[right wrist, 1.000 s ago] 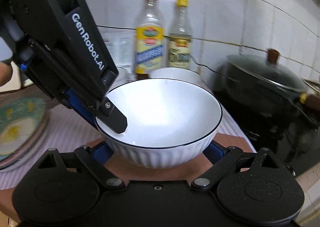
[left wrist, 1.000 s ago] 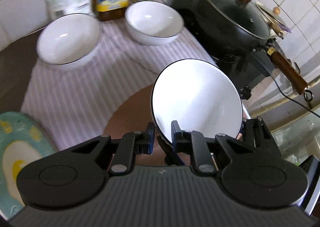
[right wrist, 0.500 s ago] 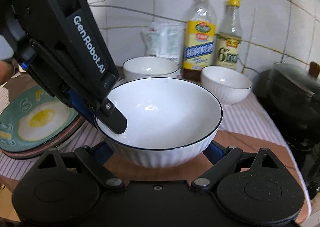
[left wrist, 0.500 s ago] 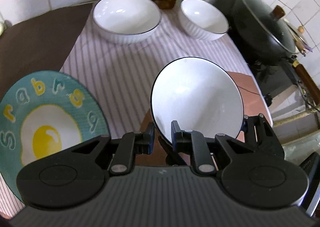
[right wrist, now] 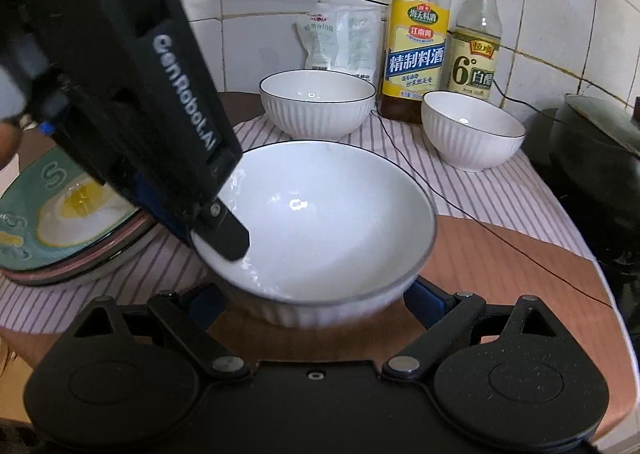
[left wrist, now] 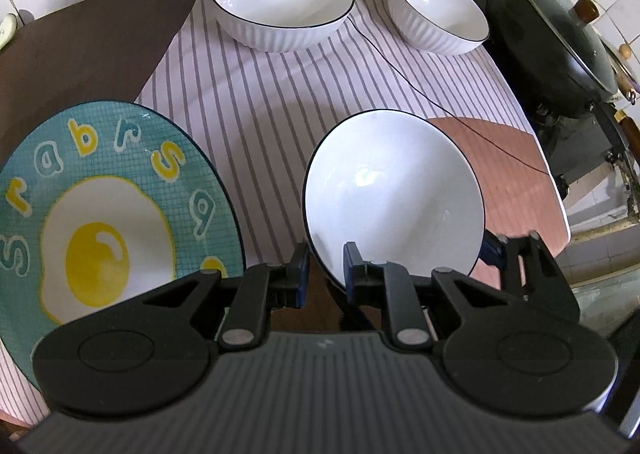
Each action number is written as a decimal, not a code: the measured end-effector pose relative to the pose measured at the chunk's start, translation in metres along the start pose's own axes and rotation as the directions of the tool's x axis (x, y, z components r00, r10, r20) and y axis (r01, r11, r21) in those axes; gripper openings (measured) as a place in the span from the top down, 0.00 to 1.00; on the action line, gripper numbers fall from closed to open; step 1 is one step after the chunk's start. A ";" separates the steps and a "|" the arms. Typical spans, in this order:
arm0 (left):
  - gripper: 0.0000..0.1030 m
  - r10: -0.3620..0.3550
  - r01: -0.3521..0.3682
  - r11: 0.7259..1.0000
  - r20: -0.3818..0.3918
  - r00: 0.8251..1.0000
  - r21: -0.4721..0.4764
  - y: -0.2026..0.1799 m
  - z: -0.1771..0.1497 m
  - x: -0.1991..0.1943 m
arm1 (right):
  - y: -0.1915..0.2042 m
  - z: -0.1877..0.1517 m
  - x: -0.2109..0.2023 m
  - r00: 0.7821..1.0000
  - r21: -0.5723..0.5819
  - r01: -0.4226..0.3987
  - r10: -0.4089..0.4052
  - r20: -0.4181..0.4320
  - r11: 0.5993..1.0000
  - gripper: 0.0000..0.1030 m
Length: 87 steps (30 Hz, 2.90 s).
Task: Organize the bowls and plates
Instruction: 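Carry the white bowl beside the plates and set it down, opening the left gripper, then grasp the rim of the second white bowl by the bottles with the left gripper, then carry the second bowl into the first bowl and open the left gripper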
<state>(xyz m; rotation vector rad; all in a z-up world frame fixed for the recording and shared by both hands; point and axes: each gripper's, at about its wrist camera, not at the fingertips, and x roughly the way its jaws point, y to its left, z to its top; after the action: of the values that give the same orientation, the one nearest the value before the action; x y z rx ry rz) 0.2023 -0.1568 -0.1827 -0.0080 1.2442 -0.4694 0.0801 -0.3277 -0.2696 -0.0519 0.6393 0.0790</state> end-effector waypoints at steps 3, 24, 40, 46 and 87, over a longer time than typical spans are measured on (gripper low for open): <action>0.79 -0.003 0.004 1.000 -0.006 1.000 0.009 0.001 0.002 -0.007 | -0.002 -0.002 -0.017 1.000 0.000 0.022 -0.022 -0.021 1.000 0.06; 0.69 -0.024 0.017 0.996 0.077 0.997 0.084 0.028 0.015 -0.084 | -0.028 0.060 -0.066 0.998 0.331 -0.056 0.047 0.036 0.942 0.07; 0.68 0.019 -0.021 1.000 0.186 0.982 0.007 0.062 0.096 -0.067 | -0.059 0.133 0.016 0.994 0.526 -0.109 0.105 0.038 0.844 0.23; 0.69 0.106 -0.109 0.994 0.159 0.982 0.009 0.069 0.122 -0.020 | -0.060 0.144 0.076 0.994 0.538 -0.017 0.073 -0.082 0.843 0.53; 0.88 0.021 -0.015 0.997 0.073 0.997 -0.082 0.077 0.115 -0.016 | -0.062 0.147 0.057 0.991 0.623 -0.054 0.119 -0.063 0.781 0.84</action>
<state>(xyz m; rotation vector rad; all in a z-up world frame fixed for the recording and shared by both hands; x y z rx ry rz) 0.3298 -0.1099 -0.1498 -0.0825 1.1896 -0.3996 0.2185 -0.3755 -0.1840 0.6234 0.7423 -0.0500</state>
